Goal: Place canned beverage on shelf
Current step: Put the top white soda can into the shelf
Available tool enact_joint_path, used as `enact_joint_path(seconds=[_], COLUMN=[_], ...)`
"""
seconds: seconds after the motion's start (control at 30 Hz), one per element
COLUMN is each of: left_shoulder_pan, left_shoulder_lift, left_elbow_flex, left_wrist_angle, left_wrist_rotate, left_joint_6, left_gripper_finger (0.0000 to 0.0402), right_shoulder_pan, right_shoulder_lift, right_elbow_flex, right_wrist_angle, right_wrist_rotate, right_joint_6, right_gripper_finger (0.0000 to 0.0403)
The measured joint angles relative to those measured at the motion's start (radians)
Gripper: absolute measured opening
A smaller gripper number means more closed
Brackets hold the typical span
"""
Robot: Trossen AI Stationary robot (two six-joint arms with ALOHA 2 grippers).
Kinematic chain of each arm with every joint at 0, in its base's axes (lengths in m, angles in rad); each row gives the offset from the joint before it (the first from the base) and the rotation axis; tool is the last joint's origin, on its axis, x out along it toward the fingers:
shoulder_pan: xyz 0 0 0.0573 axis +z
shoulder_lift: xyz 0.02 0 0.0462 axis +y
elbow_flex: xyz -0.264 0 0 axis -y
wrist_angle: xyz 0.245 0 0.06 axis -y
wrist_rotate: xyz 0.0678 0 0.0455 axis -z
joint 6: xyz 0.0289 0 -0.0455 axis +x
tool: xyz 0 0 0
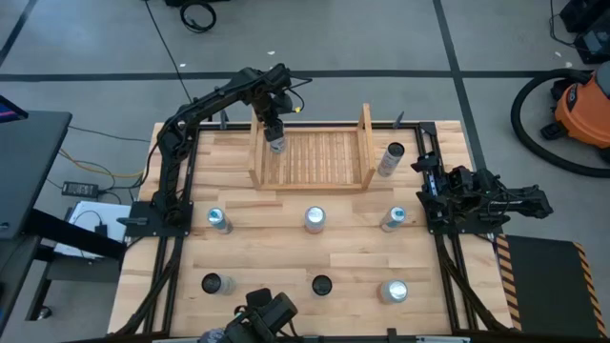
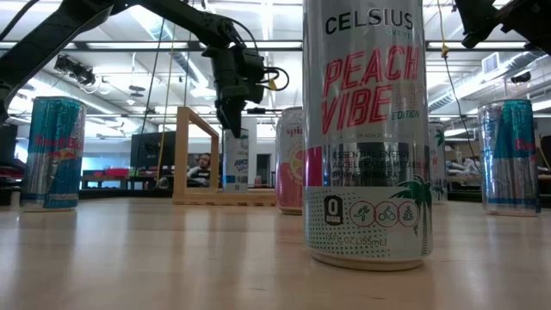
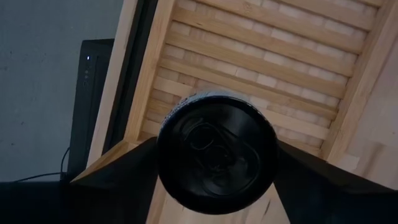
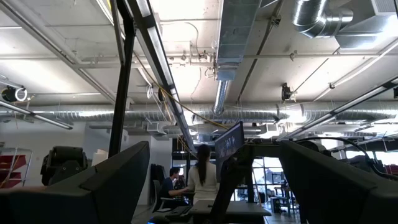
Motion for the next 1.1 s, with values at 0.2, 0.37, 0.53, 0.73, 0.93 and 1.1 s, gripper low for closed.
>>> enact_joint_path(seconds=[0.2,0.37,0.53,0.73,0.93,1.1], left_shoulder_pan=[0.000,-0.011,-0.022,-0.027,-0.024,-0.020], left_shoulder_lift=[0.000,-0.001,-0.001,-0.001,-0.002,-0.002], left_elbow_flex=[0.000,0.000,0.000,0.000,0.000,0.000], left_wrist_angle=[-0.004,-0.006,-0.003,-0.004,-0.005,-0.002], left_wrist_rotate=[0.004,0.003,0.001,0.001,0.003,0.004], left_joint_6=[0.054,0.185,0.304,0.391,0.408,0.367], left_gripper_finger=[0.0257,0.0260,0.0260,0.0260,0.0261,0.0261], right_shoulder_pan=[0.000,0.000,0.000,0.000,0.000,0.000], right_shoulder_lift=[0.000,0.000,0.000,0.000,0.000,0.000], right_elbow_flex=[0.000,0.000,0.000,0.000,0.000,0.000], right_wrist_angle=[0.000,0.000,0.000,0.000,0.000,0.000], right_wrist_rotate=[0.000,0.000,0.000,0.000,0.000,0.000], right_joint_6=[0.000,0.000,0.000,0.000,0.000,0.000], right_gripper_finger=[0.0367,0.0367,0.0367,0.0367,0.0367,0.0367])
